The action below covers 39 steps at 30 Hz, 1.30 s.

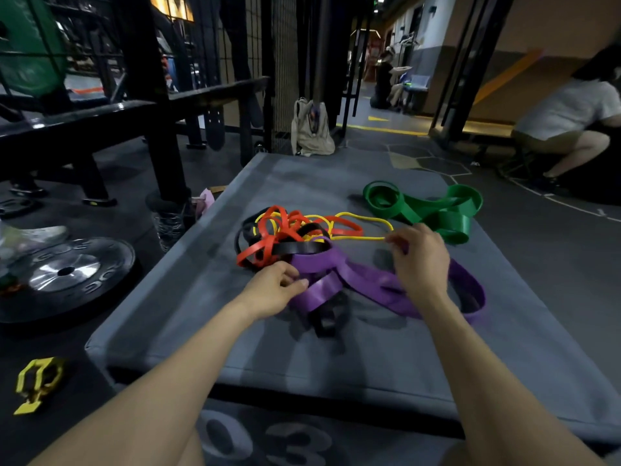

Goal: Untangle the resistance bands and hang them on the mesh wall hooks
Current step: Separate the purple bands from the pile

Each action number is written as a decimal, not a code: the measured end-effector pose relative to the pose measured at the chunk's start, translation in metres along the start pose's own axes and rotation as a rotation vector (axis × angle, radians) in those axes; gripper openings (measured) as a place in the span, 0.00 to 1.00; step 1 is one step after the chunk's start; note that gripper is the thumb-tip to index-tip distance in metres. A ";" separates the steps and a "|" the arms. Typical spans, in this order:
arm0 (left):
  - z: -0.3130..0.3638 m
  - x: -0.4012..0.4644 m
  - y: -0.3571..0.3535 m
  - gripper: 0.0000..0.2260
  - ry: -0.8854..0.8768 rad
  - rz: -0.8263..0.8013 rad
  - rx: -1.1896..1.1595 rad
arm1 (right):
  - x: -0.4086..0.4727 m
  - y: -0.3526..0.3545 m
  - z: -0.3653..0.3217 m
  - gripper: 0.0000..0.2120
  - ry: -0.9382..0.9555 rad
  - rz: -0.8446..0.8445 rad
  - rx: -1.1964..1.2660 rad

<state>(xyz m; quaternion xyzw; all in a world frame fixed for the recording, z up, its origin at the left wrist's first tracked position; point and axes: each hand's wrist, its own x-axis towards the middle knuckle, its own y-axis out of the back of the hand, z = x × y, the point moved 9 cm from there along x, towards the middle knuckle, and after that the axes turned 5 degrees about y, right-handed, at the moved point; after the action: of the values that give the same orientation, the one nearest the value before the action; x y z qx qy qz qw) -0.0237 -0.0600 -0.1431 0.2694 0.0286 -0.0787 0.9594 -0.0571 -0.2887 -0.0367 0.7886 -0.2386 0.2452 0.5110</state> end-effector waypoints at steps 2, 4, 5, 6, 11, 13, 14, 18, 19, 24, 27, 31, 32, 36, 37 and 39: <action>0.002 -0.001 -0.009 0.12 0.003 -0.063 -0.048 | -0.003 0.002 0.007 0.07 0.012 -0.060 -0.040; 0.007 -0.002 -0.021 0.14 -0.008 -0.143 -0.078 | -0.014 -0.018 0.013 0.09 0.043 -0.277 -0.144; 0.011 -0.004 -0.026 0.16 -0.034 -0.172 -0.066 | -0.024 -0.036 0.018 0.11 0.046 -0.424 -0.208; 0.014 -0.003 -0.029 0.19 -0.065 -0.172 -0.043 | -0.034 -0.051 0.022 0.13 0.043 -0.554 -0.255; 0.035 -0.009 -0.025 0.19 -0.206 -0.110 0.023 | -0.029 -0.066 0.002 0.17 0.111 -0.575 -0.222; 0.043 -0.017 -0.028 0.19 -0.243 -0.173 0.009 | -0.028 -0.073 -0.005 0.22 0.091 -0.605 -0.170; 0.043 -0.020 -0.029 0.19 -0.250 -0.213 0.018 | -0.030 -0.079 -0.003 0.25 0.061 -0.637 -0.159; 0.025 -0.020 -0.015 0.21 -0.198 -0.275 0.000 | -0.044 -0.103 0.021 0.41 -0.065 -0.759 -0.126; 0.019 -0.018 -0.010 0.21 -0.171 -0.261 -0.002 | -0.045 -0.105 0.025 0.41 -0.088 -0.772 -0.100; 0.005 -0.011 0.001 0.18 -0.089 -0.166 0.005 | -0.037 -0.106 0.024 0.30 -0.074 -0.712 -0.140; 0.026 -0.007 0.020 0.17 -0.182 0.092 0.000 | -0.029 -0.096 0.019 0.27 -0.046 -0.630 -0.008; 0.055 -0.008 0.030 0.18 -0.316 0.326 0.037 | -0.022 -0.075 0.017 0.22 0.042 -0.504 0.144; 0.057 -0.006 0.024 0.22 -0.316 0.313 0.115 | -0.020 -0.067 0.017 0.18 0.052 -0.457 0.161; 0.061 -0.003 0.017 0.20 -0.276 0.360 0.276 | -0.012 -0.040 0.015 0.13 0.033 -0.273 0.220; 0.062 -0.003 0.022 0.15 -0.285 0.393 0.224 | -0.011 -0.038 0.013 0.15 0.024 -0.260 0.234; 0.061 -0.001 0.034 0.04 -0.292 0.457 0.126 | -0.010 -0.035 0.009 0.19 -0.003 -0.235 0.248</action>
<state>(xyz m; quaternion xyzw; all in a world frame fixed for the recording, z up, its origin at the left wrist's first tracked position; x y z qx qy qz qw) -0.0185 -0.0627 -0.0732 0.3139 -0.1766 0.0999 0.9275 -0.0415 -0.2833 -0.0703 0.8685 -0.1131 0.2102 0.4345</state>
